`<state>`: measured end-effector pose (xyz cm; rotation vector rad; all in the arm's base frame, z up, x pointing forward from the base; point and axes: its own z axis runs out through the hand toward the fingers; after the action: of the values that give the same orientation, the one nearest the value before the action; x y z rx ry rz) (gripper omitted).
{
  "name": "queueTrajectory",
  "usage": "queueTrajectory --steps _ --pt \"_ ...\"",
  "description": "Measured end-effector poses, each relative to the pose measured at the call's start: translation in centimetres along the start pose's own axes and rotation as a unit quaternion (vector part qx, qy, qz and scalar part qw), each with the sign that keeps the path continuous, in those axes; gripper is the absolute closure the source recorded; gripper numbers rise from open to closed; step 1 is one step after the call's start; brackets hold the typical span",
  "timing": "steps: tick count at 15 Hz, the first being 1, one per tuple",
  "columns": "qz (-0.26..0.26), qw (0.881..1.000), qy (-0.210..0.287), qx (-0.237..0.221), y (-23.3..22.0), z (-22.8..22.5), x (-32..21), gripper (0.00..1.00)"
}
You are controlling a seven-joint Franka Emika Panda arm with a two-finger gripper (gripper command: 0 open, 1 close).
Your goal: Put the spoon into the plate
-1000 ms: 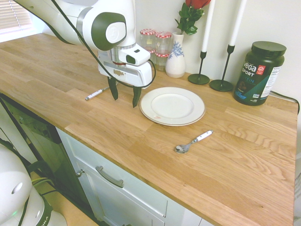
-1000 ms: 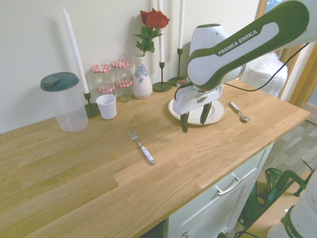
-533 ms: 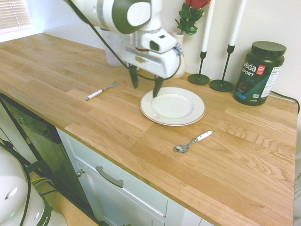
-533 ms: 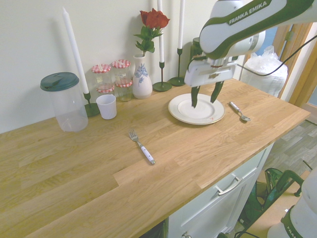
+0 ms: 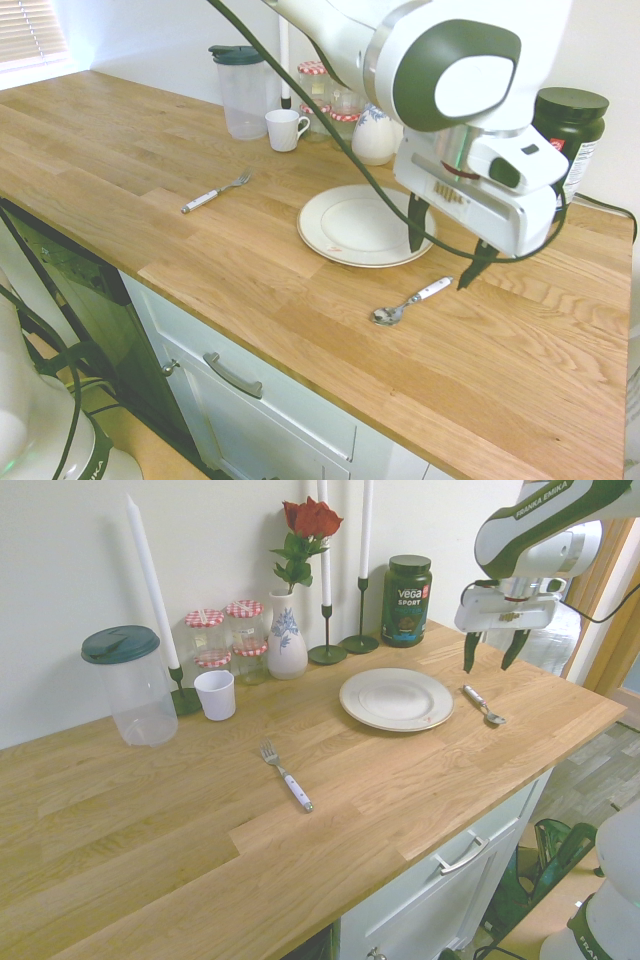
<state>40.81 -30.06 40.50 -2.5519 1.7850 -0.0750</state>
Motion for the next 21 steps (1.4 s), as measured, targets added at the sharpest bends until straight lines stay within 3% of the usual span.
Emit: queueTrajectory --steps 7,8,21 --pt "-0.039 0.999 0.009 0.005 -0.9 5.0 -1.0 0.0" --pt "-0.041 0.999 0.008 0.006 -1.3 5.5 -1.3 1.0" --pt "-0.048 0.999 0.004 0.01 -5.8 7.2 -0.5 1.0"
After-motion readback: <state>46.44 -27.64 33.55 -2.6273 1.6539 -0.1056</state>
